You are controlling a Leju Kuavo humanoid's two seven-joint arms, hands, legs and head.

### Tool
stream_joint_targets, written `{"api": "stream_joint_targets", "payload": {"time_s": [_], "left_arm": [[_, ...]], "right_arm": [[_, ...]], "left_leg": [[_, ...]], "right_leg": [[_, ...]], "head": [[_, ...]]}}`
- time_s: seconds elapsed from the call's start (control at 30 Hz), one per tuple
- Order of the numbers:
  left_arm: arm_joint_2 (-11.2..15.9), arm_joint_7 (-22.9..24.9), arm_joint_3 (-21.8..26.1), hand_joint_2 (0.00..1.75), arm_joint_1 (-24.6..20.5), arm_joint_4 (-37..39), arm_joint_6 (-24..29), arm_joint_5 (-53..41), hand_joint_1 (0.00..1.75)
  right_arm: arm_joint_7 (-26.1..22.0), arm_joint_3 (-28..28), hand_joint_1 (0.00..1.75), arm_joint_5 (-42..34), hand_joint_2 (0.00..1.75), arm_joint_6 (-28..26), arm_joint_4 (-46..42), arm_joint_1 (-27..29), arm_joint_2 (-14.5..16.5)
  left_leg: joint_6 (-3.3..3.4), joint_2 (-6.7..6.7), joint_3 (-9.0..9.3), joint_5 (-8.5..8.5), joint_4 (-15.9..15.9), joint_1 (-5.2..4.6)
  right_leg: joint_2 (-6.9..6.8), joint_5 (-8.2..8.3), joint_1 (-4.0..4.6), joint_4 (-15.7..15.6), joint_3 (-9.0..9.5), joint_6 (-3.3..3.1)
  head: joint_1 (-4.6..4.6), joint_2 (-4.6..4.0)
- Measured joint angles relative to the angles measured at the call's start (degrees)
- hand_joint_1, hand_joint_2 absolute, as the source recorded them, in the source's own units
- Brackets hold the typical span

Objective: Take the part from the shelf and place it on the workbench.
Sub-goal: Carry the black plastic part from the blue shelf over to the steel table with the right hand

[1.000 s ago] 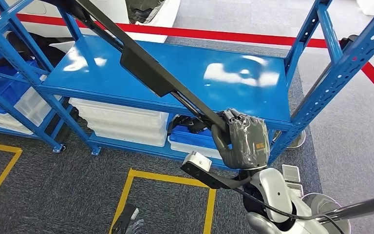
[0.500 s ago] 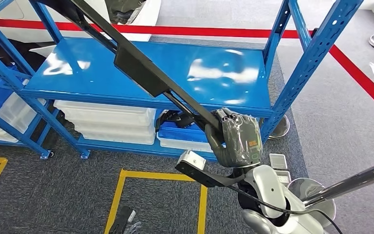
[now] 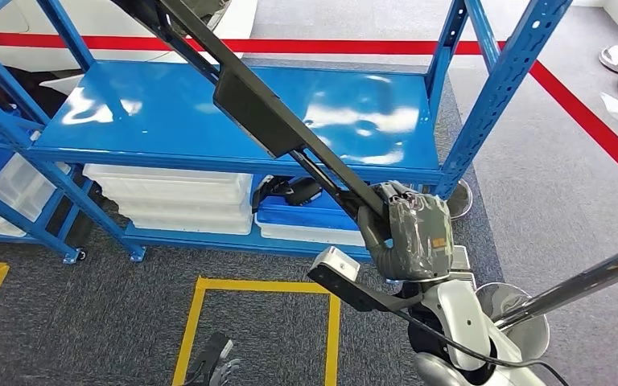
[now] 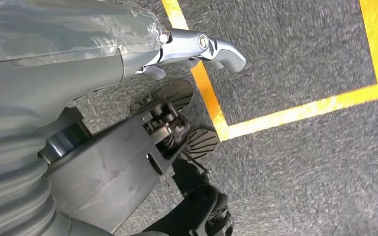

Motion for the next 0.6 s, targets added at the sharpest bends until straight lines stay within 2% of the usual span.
{"api": "stream_joint_targets", "payload": {"time_s": [0.07,0.1,0.13,0.2,0.23,0.27,0.3,0.33,0.4,0.43,0.5,0.53,0.6], "left_arm": [[0.0,0.05,-0.01,1.75,-0.03,-0.01,-0.03,-0.03,0.0],[0.0,0.07,-0.01,1.75,-0.05,-0.01,-0.03,-0.03,0.0],[0.0,0.08,-0.01,1.75,-0.05,0.0,-0.03,-0.04,0.0],[0.0,0.1,-0.01,1.75,0.06,0.01,-0.03,-0.03,0.0],[0.01,0.13,-0.01,1.75,0.14,0.01,-0.03,-0.02,0.0],[0.01,0.17,-0.01,1.75,0.22,0.01,-0.03,0.0,0.0],[0.01,0.21,-0.01,1.75,0.27,0.01,-0.03,0.02,0.0],[0.02,0.23,-0.01,1.75,0.28,0.01,-0.03,0.05,0.0],[0.03,0.27,0.01,1.75,0.23,0.01,0.0,0.09,0.0],[0.04,0.29,0.01,1.75,0.21,0.01,0.03,0.1,0.0],[0.04,0.35,0.0,1.75,0.31,0.01,0.12,0.13,0.0],[0.04,0.38,0.0,1.75,0.35,0.01,0.15,0.14,0.0],[0.05,0.4,0.03,1.75,0.24,0.01,0.2,0.13,0.0]], "right_arm": [[0.08,-0.01,1.64,-0.17,1.75,-0.14,0.0,0.04,-0.05],[0.11,-0.01,1.64,-0.25,1.75,-0.19,0.0,0.03,-0.08],[0.13,0.0,1.64,-0.31,1.75,-0.25,0.0,0.03,-0.08],[0.13,0.01,1.64,-0.45,1.75,-0.37,0.01,0.0,-0.08],[0.14,0.02,1.64,-0.56,1.75,-0.42,0.03,0.03,-0.08],[0.15,0.03,1.64,-0.7,1.75,-0.45,0.05,0.05,-0.08],[0.17,0.04,1.64,-0.85,1.75,-0.49,0.07,0.08,-0.08],[0.19,0.05,1.64,-1.01,1.75,-0.55,0.09,0.09,-0.08],[0.22,0.05,1.64,-1.36,1.75,-0.8,0.09,0.05,-0.08],[0.24,0.04,1.64,-1.57,1.75,-0.97,0.09,-0.01,-0.08],[0.27,0.04,1.64,-1.98,1.75,-1.28,0.09,-0.1,-0.08],[0.28,0.04,1.64,-2.13,1.75,-1.38,0.1,-0.11,-0.08],[0.28,0.05,1.64,-2.32,1.75,-1.57,0.11,-0.13,-0.09]], "left_leg": [[-0.62,-0.2,-0.19,-0.7,0.61,0.15],[-0.93,-0.76,-0.72,-1.8,2.03,0.25],[-1.18,-1.53,-1.75,-3.47,4.59,0.35],[-1.39,-2.58,-5.05,-7.13,12.25,0.37],[-1.41,-2.78,-6.46,-8.15,15.44,0.37],[-1.35,-2.88,-7.07,-8.12,16.83,0.37],[-1.21,-2.97,-6.59,-6.96,15.91,0.37],[-1.01,-3.22,-5.06,-4.92,12.73,0.39],[-0.59,-4.75,-1.57,-1.42,4.82,0.5],[-0.47,-5.5,-0.54,-0.62,2.21,0.55],[-0.3,-6.07,-0.2,-0.52,0.85,0.38],[-0.04,-5.78,-0.24,-0.43,0.74,0.31],[0.71,-4.95,-0.22,0.02,0.25,0.37]], "right_leg": [[0.66,0.31,-0.28,-0.17,-0.2,-0.66],[0.91,0.49,-0.41,-0.32,-0.25,-1.01],[1.13,0.64,-0.49,-0.44,-0.27,-1.29],[1.72,0.77,-0.4,-0.41,-0.43,-1.57],[2.11,0.82,-0.34,-0.39,-0.49,-1.64],[2.57,0.85,-0.3,-0.35,-0.52,-1.67],[3.05,0.87,-0.28,-0.29,-0.52,-1.69],[3.54,0.87,-0.27,-0.19,-0.49,-1.67],[4.44,0.79,-0.23,0.21,-0.62,-1.42],[4.87,0.81,-0.23,0.42,-0.86,-1.17],[5.57,1.05,-0.33,0.59,-1.38,-0.5],[5.9,1.22,-0.47,0.47,-1.54,-0.16],[5.04,0.44,-0.57,1.37,-2.01,0.42]], "head": [[-0.3,0.0],[-0.49,0.0],[-0.79,0.0],[-1.62,0.0],[-1.97,0.0],[-2.24,0.0],[-2.45,0.0],[-2.67,0.0],[-3.03,0.0],[-3.11,0.0],[-3.0,0.0],[-2.95,0.0],[-2.79,0.0]]}}
